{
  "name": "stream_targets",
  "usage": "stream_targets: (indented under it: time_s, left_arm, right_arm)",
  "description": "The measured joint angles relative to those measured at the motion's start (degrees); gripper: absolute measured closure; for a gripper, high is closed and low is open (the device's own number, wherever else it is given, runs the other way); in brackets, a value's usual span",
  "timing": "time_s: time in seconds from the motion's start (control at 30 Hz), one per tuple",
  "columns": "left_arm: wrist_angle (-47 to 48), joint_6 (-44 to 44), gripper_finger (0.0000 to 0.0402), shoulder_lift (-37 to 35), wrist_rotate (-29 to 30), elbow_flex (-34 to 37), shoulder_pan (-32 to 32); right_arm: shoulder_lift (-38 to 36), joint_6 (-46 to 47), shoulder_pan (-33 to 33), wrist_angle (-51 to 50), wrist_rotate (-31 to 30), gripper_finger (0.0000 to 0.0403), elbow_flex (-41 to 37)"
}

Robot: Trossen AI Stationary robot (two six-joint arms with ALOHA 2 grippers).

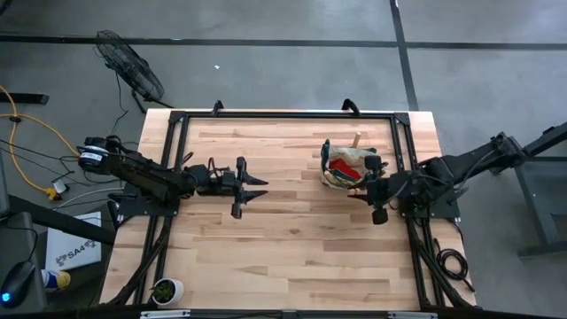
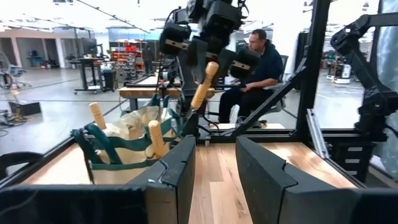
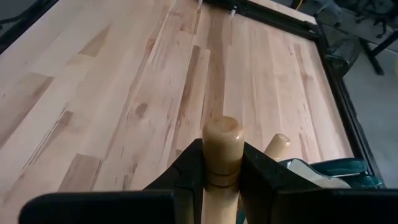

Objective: Pick & Place Garden tools in Gardening bag
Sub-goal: Put the trowel into the gardening bag

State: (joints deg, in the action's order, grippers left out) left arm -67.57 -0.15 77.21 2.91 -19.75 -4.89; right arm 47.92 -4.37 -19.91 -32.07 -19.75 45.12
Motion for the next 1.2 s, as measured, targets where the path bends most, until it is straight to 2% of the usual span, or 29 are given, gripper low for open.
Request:
stream_targets:
  time_s: [0.23,0.67,0.83,0.97,1.2]
  left_arm:
    - [0.2,-0.4,0.0291,0.0,-1.1,0.0,0.0]
    - [1.0,-1.7,0.0291,0.0,-1.1,0.0,0.0]
    - [1.6,-1.9,0.0291,0.0,-1.1,0.0,0.0]
    - [1.7,-1.9,0.0291,0.0,-1.1,0.0,0.0]
    - [1.8,-1.9,0.0291,0.0,-1.1,0.0,0.0]
  right_arm:
    - [0.0,-1.5,4.0,0.9,5.5,0.0342,0.0]
    - [0.0,-0.5,4.2,2.5,18.5,0.0342,0.0]
    - [2.5,-1.3,3.9,0.1,13.9,0.0342,-0.1]
    - [5.8,-1.5,1.1,1.7,11.1,0.0342,-0.5]
    - [9.1,-2.6,-6.2,1.9,-1.5,0.0342,-0.6]
